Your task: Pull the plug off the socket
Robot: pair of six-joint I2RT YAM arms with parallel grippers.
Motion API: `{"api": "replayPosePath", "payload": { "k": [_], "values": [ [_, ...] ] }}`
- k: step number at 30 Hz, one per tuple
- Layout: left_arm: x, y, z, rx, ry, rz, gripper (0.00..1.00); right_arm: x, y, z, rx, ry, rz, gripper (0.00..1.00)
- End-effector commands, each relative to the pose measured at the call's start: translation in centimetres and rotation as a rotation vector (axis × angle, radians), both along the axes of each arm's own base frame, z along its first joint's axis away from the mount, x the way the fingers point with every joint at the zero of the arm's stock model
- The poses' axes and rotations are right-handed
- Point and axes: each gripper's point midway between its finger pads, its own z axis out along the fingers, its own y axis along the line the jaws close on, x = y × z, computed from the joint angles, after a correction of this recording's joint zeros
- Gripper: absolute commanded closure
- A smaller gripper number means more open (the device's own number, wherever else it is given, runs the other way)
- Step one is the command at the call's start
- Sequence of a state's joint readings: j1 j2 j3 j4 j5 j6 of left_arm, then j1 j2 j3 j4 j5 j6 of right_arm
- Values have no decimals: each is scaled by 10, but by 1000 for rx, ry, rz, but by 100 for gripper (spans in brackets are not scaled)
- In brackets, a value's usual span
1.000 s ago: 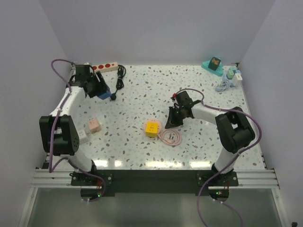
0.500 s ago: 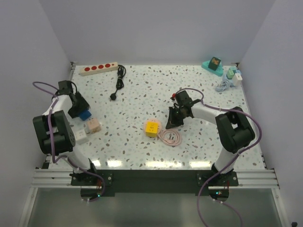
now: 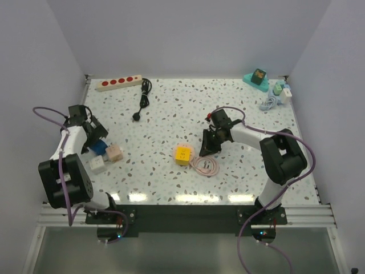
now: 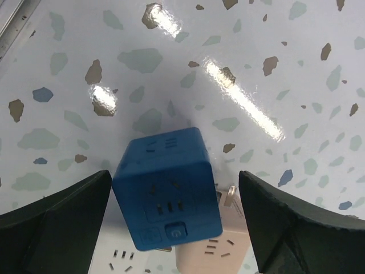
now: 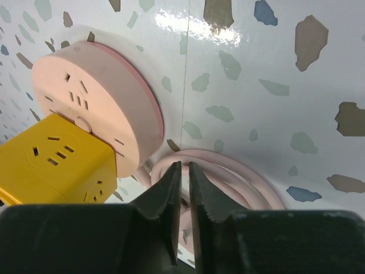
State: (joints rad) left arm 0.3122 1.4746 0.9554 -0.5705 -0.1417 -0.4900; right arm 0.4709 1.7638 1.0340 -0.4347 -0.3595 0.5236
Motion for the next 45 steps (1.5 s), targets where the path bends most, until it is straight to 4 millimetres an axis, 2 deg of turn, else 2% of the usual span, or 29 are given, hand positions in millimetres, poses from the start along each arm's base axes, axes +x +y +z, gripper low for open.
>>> {"api": "replayPosePath", "payload": {
  "k": [1, 2, 6, 7, 9, 10, 11, 12, 13, 14, 15, 16, 18, 19, 21, 22, 24, 28, 31, 36, 38, 39, 45],
  "values": [
    [1, -1, 27, 2, -59, 15, 0, 6, 1, 17, 5, -44, 11, 80],
    [2, -3, 35, 2, -82, 8, 0, 6, 0, 17, 2, -45, 11, 74],
    [9, -11, 63, -8, -170, -44, 0, 9, 0, 20, -5, -51, 8, 60],
    [13, -17, 71, -19, -205, -71, 0, 11, 0, 21, -7, -56, 3, 56],
    [29, -41, 96, -42, -312, -198, 0, 14, -3, 25, -18, -65, -24, 45],
    [37, -70, 105, -98, -356, -310, 0, 16, -5, 25, -34, -74, -40, 40],
    [40, -83, 109, -115, -364, -351, 0, 18, -6, 28, -37, -79, -68, 34],
    [46, -98, 118, -131, -384, -396, 0, 20, -7, 33, -34, -94, -89, 22],
    [48, -133, 117, -179, -380, -498, 0, 23, -13, 33, -55, -111, -116, 15],
    [50, -149, 122, -200, -384, -533, 0, 25, -16, 36, -64, -113, -156, 4],
    [51, -168, 123, -221, -383, -581, 0, 27, -22, 42, -74, -135, -187, 1],
    [49, -201, 122, -252, -375, -657, 0, 30, -29, 43, -101, -149, -229, 1],
    [45, -235, 120, -271, -369, -746, 0, 31, -39, 50, -120, -174, -276, 1],
    [38, -262, 112, -273, -339, -810, 0, 31, -43, 51, -133, -172, -295, 1],
    [32, -289, 107, -274, -323, -878, 0, 32, -58, 50, -165, -171, -356, 1],
    [22, -311, 96, -273, -288, -937, 0, 31, -63, 53, -170, -173, -375, 1],
    [9, -339, 84, -264, -253, -1014, 0, 30, -69, 52, -158, -161, -404, 1],
    [-3, -367, 67, -178, -220, -1078, 0, 26, -72, 46, -130, -129, -410, 1],
    [-7, -379, 58, -172, -205, -1087, 0, 22, -74, 45, -120, -128, -421, 1],
    [-10, -398, 57, -129, -219, -1116, 0, 20, -79, 44, -131, -132, -424, 1],
    [-15, -402, 43, -114, -160, -1121, 0, 19, -81, 42, -137, -126, -427, 1],
    [-22, -406, 29, -103, -110, -1134, 0, 19, -81, 41, -138, -125, -427, 1],
    [-35, -406, -2, -1, 2, -1138, 0, 21, -80, 40, -128, -124, -421, 1]
  ]
}}
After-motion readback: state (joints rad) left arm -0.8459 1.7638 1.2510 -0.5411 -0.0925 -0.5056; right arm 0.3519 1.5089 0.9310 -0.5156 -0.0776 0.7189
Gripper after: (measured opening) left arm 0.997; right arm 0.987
